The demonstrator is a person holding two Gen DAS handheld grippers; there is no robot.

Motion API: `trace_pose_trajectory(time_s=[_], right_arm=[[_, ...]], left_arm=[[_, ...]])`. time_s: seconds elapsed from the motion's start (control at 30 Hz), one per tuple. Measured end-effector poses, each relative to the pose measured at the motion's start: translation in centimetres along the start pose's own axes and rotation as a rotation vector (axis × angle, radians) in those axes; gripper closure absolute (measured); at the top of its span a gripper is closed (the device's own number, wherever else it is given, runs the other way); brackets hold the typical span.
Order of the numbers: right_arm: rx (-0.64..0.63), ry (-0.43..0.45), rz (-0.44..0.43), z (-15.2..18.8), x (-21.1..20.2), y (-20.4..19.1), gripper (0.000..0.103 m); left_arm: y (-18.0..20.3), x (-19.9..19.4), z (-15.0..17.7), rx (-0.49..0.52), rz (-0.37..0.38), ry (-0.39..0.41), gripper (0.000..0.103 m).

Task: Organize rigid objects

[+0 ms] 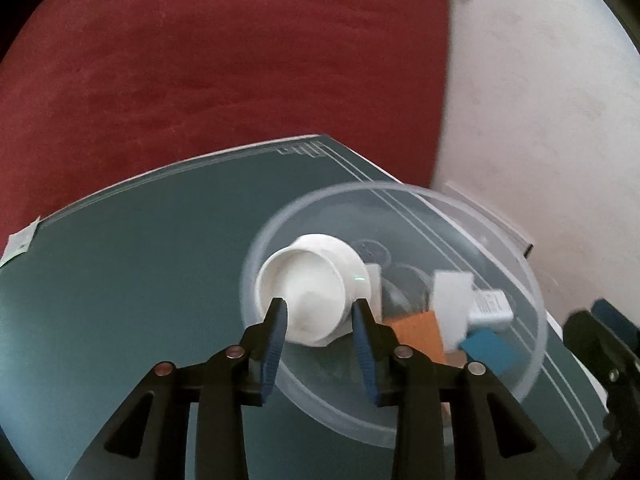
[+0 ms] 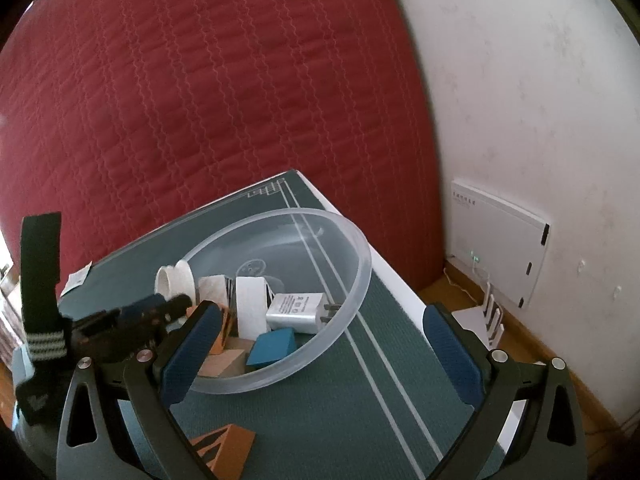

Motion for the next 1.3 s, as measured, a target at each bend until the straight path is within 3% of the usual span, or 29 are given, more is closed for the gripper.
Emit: trace_pose_trajectory(time_s=[0.03,0.1,0.17,0.27,0.5,0.73,0.8,1.03,1.3], right_arm=[[0.001,0.0,-0.001,0.0,-0.2,0.0,0.001],[0.002,0.002,-0.004,0.0,-0.2,0.0,0.002],[0.003,0.002,-0.003,0.0,-0.3,0.1,0.002],[0.005,0.004,-0.001,0.0,-0.3,0.2,0.002],[0.028,0.01,0.022,-0.1,-0.2,0.8,0.001],[0.056,0.008,0.054,-0.2,-0.2,1.7,0.001],[0.054,0.009,0.054,-0.1,-0.2,1.5,0.001],[0.055,0.008,0.045,-0.2,-0.3,1.9,0.001],[0.054,0.002,0.038,-0.2,-0.1,1.7,0.001]], left_arm=[[-0.1,-0.2,0.0,-0.009,0.006,0.0,0.066],[0.2,-1.3,0.2,-0.015,0.03,0.015,0.051],[0.5,-2.1,0.3,-0.007,0.036,0.027,0.043],[1.6,-3.2,1.1,0.009,0.084,0.02,0.04],[3.7,-6.7,4.3,0.017,0.181,-0.008,0.021],[6.5,-7.8,8.0,0.078,0.22,-0.069,0.022],[7.0,-7.7,8.6,0.091,0.227,-0.086,0.029],[9.0,-7.5,9.1,0.108,0.264,-0.102,0.037],[8.6,-7.4,9.1,0.113,0.27,-0.115,0.037]])
Point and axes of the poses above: each gripper's, at about its wrist camera, not at the fingertips, and x roughly the way its jaws point, y to its right, z to its underside, the point moved 8 cm from there along x, roughly the way its jaws point, and after that the axes turned 3 degrees about z, right-handed, at the moved point
